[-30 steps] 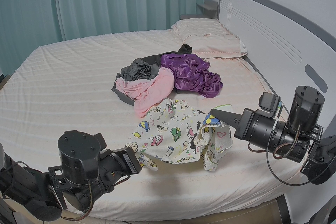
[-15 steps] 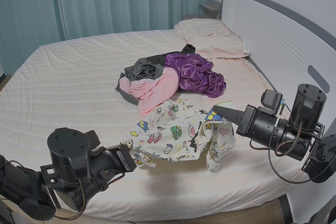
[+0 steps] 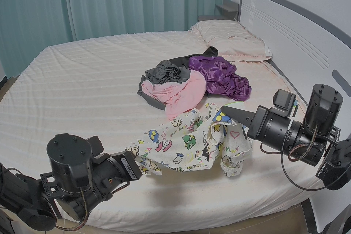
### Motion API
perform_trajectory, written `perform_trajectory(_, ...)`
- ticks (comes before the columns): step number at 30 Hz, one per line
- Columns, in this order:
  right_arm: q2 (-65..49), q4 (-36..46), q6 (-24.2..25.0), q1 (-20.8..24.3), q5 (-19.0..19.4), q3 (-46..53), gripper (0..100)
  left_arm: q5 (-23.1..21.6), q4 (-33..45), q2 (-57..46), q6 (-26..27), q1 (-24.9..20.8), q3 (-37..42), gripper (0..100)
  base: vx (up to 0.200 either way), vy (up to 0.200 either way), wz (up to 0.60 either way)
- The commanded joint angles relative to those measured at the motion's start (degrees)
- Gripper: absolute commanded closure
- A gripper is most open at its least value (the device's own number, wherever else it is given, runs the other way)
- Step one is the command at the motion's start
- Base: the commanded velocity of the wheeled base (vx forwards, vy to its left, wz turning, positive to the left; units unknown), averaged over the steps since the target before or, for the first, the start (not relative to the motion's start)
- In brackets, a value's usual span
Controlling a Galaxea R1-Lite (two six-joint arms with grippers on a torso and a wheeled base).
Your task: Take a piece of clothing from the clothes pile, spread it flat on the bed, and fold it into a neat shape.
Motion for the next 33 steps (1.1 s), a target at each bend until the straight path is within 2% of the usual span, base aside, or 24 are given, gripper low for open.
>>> perform_trajectory(1,-0.19,-0.07,0.0,0.29,0.08,-0.27,100,0.12,0.04,-0.46,0.06,-0.09,0.0,100,0.0,0.2,0.0)
perform_trajectory(6,-0.28,-0.07,-0.08,0.81,-0.01,-0.27,100,1.7,0.13,-0.72,1.03,-0.18,0.0,100,0.0,0.2,0.0)
perform_trajectory(33,-1.42,0.28,-0.26,2.13,-0.01,-1.85,100,2.85,-0.05,-1.07,1.21,-0.09,-0.53,100,0.0,0.2,0.0)
